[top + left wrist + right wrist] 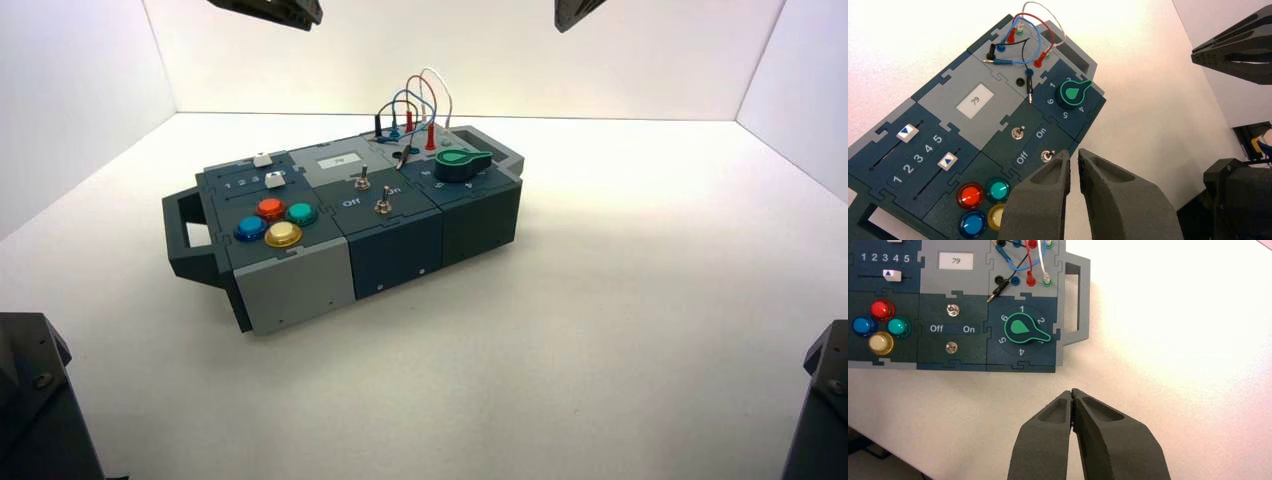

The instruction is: Turn the knob to position 4.

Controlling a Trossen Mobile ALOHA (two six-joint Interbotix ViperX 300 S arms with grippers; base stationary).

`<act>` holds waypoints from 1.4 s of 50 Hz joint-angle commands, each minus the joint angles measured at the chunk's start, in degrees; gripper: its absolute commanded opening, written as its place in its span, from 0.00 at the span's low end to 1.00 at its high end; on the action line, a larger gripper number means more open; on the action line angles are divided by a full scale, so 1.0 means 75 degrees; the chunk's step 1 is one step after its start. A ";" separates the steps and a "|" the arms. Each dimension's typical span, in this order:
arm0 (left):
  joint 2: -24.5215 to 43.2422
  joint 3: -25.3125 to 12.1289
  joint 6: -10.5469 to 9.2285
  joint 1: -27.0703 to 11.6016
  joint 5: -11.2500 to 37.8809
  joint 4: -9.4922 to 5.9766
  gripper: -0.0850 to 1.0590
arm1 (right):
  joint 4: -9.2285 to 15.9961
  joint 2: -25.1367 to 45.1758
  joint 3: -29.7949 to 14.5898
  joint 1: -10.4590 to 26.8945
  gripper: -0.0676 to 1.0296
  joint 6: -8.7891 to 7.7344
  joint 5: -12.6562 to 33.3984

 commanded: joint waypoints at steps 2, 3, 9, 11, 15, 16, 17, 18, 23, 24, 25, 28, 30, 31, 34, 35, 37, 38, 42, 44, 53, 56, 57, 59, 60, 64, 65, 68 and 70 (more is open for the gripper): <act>-0.0023 -0.0176 0.0023 0.0023 -0.0023 -0.0012 0.17 | 0.0000 -0.0129 -0.0070 -0.0012 0.04 0.0047 -0.0023; -0.0023 -0.0176 0.0012 0.0023 -0.0023 -0.0012 0.17 | 0.0000 -0.0117 -0.0070 -0.0012 0.04 0.0047 -0.0023; -0.0012 -0.0176 0.0023 0.0023 -0.0035 -0.0012 0.17 | 0.0000 -0.0129 -0.0070 -0.0012 0.04 0.0035 -0.0023; -0.0012 -0.0176 0.0012 0.0023 -0.0023 -0.0012 0.17 | 0.0000 -0.0117 -0.0070 -0.0012 0.04 0.0035 -0.0023; -0.0012 -0.0164 0.0012 0.0023 -0.0023 -0.0012 0.17 | 0.0012 -0.0012 -0.0105 -0.0012 0.04 0.0035 -0.0012; -0.0012 -0.0176 0.0012 0.0023 -0.0023 -0.0012 0.17 | 0.0012 0.0000 -0.0117 -0.0012 0.04 0.0035 -0.0012; -0.0012 -0.0176 0.0023 0.0035 -0.0023 -0.0012 0.17 | 0.0012 0.0070 -0.0141 -0.0012 0.04 0.0023 -0.0012; 0.0000 -0.0176 0.0012 0.0023 -0.0035 -0.0012 0.17 | 0.0012 0.0164 -0.0188 -0.0012 0.04 -0.0012 0.0012; 0.0059 -0.0152 0.0023 0.0023 -0.0035 -0.0012 0.17 | 0.0023 0.0480 -0.0328 0.0000 0.04 -0.0047 0.0012; 0.0070 -0.0152 0.0023 0.0023 -0.0023 -0.0012 0.17 | 0.0023 0.0551 -0.0363 0.0000 0.04 -0.0047 0.0012; 0.0082 -0.0152 0.0023 0.0035 -0.0035 -0.0012 0.17 | 0.0023 0.0633 -0.0398 0.0012 0.04 -0.0047 0.0000; 0.0117 -0.0141 0.0023 0.0035 -0.0035 0.0000 0.16 | 0.0023 0.0844 -0.0492 0.0012 0.04 -0.0047 -0.0012; 0.0152 -0.0141 0.0012 0.0059 -0.0035 0.0000 0.15 | 0.0023 0.0949 -0.0551 0.0012 0.04 -0.0047 -0.0035; 0.0164 -0.0141 0.0023 0.0070 -0.0047 0.0000 0.14 | 0.0023 0.1020 -0.0586 0.0023 0.04 -0.0047 -0.0070; 0.0187 -0.0152 0.0023 0.0082 -0.0047 0.0000 0.14 | 0.0023 0.1207 -0.0656 0.0023 0.04 -0.0047 -0.0117; 0.0187 -0.0152 0.0023 0.0082 -0.0047 0.0000 0.13 | 0.0023 0.1289 -0.0691 0.0023 0.04 -0.0047 -0.0152; 0.0199 -0.0176 0.0023 0.0094 -0.0035 0.0000 0.12 | 0.0023 0.1453 -0.0773 0.0023 0.04 -0.0047 -0.0188; 0.0199 -0.0176 0.0012 0.0094 -0.0047 0.0000 0.11 | 0.0023 0.1488 -0.0785 0.0012 0.04 -0.0047 -0.0188; 0.0211 -0.0199 0.0012 0.0105 -0.0035 0.0000 0.09 | 0.0023 0.1793 -0.0926 0.0023 0.04 -0.0047 -0.0270; 0.0223 -0.0211 0.0012 0.0117 -0.0035 0.0000 0.09 | 0.0035 0.1980 -0.1008 0.0023 0.04 -0.0047 -0.0305; 0.0223 -0.0211 0.0023 0.0187 0.0012 0.0000 0.09 | 0.0035 0.2801 -0.1465 0.0023 0.04 -0.0047 -0.0480; 0.0223 -0.0211 0.0023 0.0187 0.0035 0.0000 0.09 | 0.0023 0.3047 -0.1605 0.0023 0.04 -0.0047 -0.0516; 0.0234 -0.0223 0.0023 0.0187 0.0047 0.0000 0.09 | 0.0023 0.3141 -0.1664 0.0023 0.04 -0.0047 -0.0516; 0.0234 -0.0223 0.0012 0.0199 0.0035 0.0000 0.09 | 0.0035 0.3281 -0.1734 0.0023 0.04 -0.0047 -0.0527; 0.0234 -0.0223 0.0023 0.0199 0.0047 0.0000 0.09 | 0.0035 0.3352 -0.1793 0.0012 0.04 -0.0047 -0.0527; 0.0234 -0.0246 0.0023 0.0199 0.0047 0.0000 0.09 | 0.0035 0.3621 -0.1945 0.0012 0.04 -0.0047 -0.0551; 0.0234 -0.0234 0.0023 0.0187 0.0047 0.0000 0.09 | 0.0035 0.3691 -0.1992 0.0023 0.04 -0.0047 -0.0539; 0.0234 -0.0258 0.0012 0.0199 0.0059 0.0000 0.09 | 0.0035 0.3832 -0.2074 0.0023 0.04 -0.0047 -0.0527; 0.0234 -0.0270 0.0023 0.0187 0.0059 0.0000 0.09 | 0.0047 0.3902 -0.2098 0.0023 0.04 -0.0047 -0.0516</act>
